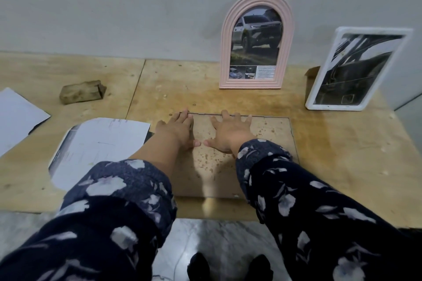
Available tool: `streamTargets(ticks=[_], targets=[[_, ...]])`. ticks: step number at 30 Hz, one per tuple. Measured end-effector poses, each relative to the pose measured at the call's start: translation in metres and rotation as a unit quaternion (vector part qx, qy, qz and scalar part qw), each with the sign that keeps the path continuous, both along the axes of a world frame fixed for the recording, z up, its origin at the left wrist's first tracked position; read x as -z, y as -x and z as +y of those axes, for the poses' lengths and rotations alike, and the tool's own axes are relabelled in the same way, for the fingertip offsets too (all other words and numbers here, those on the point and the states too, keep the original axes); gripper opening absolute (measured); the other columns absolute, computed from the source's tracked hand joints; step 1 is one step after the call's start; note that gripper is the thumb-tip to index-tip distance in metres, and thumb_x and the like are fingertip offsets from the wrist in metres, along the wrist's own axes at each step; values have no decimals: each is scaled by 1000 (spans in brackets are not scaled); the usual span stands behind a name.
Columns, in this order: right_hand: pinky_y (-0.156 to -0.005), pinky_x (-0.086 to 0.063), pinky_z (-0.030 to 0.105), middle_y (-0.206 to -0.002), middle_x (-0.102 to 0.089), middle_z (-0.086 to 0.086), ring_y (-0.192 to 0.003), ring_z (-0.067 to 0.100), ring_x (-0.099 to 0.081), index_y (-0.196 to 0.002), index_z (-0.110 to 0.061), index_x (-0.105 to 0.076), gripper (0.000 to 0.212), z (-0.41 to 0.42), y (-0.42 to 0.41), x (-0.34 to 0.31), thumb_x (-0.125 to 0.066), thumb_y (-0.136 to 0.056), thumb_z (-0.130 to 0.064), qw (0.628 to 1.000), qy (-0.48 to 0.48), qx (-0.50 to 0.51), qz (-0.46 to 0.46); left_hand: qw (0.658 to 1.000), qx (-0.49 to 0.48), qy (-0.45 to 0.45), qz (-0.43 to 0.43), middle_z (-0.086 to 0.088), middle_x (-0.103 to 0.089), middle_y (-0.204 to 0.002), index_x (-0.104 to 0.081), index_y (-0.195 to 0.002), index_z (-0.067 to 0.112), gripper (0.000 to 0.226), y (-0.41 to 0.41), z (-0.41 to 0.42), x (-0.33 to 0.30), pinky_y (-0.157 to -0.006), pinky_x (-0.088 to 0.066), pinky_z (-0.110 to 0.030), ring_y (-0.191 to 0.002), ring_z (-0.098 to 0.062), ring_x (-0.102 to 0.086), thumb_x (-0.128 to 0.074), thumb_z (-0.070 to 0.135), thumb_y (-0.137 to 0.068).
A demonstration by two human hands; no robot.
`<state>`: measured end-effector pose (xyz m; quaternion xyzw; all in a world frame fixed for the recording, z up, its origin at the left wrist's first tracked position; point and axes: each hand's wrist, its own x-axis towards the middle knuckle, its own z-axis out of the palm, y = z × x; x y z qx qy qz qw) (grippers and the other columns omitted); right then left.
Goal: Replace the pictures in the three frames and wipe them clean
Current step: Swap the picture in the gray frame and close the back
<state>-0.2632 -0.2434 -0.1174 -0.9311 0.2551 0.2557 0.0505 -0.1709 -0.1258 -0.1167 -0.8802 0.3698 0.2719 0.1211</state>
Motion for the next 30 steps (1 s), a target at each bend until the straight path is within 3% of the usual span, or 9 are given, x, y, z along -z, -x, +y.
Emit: streamTargets(ticks=[8, 11, 15, 23, 26, 30], targets=[[-111, 11, 64, -162, 6, 1, -147, 36, 9, -153, -32, -2, 81, 6, 13, 9, -36, -89, -68, 999, -8, 3, -49, 999, 4, 8, -38, 0, 21, -159, 11, -153, 15, 85, 8, 2, 10, -116, 1, -58, -148, -19, 15, -37, 56, -97], [-112, 12, 62, -162, 7, -1, -148, 28, 12, -153, -31, -6, 75, 6, 36, 17, -30, -92, -66, 991, -17, 2, -133, 992, -21, 97, -81, 3, 12, -162, 9, -153, 18, 86, 19, 15, 11, -117, -2, -54, -149, -17, 8, -39, 59, -95], [-115, 11, 57, -162, 7, 1, -148, 22, 11, -153, -30, -6, 63, 2, 79, 24, -25, -98, -54, 982, -30, 55, -178, 966, -97, 215, -105, 0, -12, -161, -5, -154, 17, 72, 42, 46, 20, -117, -18, -48, -147, -20, -12, -33, 54, -98], [-117, -9, 53, -159, -12, 10, -146, 30, -9, -151, -23, -20, 58, -6, 168, 25, -33, -98, -46, 963, 41, 181, -197, 940, -226, 240, -84, -5, -34, -148, -29, -146, 22, 60, 85, 80, 21, -105, -30, -51, -136, -30, -27, -45, 50, -96], [-110, -23, 48, -154, -23, 10, -139, 30, -22, -148, -22, -26, 61, -2, 187, 26, -40, -96, -50, 945, 51, 229, -228, 928, -267, 250, -72, -6, -38, -144, -43, -135, 24, 48, 95, 87, 23, -103, -31, -51, -134, -31, -28, -48, 49, -95], [-99, -31, 45, -145, -32, 10, -130, 30, -31, -147, -23, -27, 68, 1, 191, 29, -47, -91, -57, 920, 31, 296, -256, 912, -303, 266, -75, -6, -37, -142, -46, -134, 26, 48, 101, 86, 24, -102, -31, -50, -133, -30, -28, -53, 50, -93]])
